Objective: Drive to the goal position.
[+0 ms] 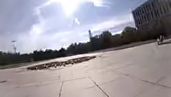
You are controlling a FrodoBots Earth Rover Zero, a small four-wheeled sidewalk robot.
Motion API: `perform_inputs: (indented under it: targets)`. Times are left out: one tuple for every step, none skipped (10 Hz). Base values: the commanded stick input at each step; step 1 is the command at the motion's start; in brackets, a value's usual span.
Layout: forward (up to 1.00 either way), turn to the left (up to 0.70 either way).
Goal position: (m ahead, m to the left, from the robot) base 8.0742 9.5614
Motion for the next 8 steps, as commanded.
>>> perform_inputs:
  targets:
    - [0.50, 0.50]
    - [0.50, 0.50]
    - [0.50, 0.50]
    - [0.50, 0.50]
    - [0.50, 0.46]
    - [0.50, 0.00]
    - [0.50, 0.00]
    - [0.50, 0.00]
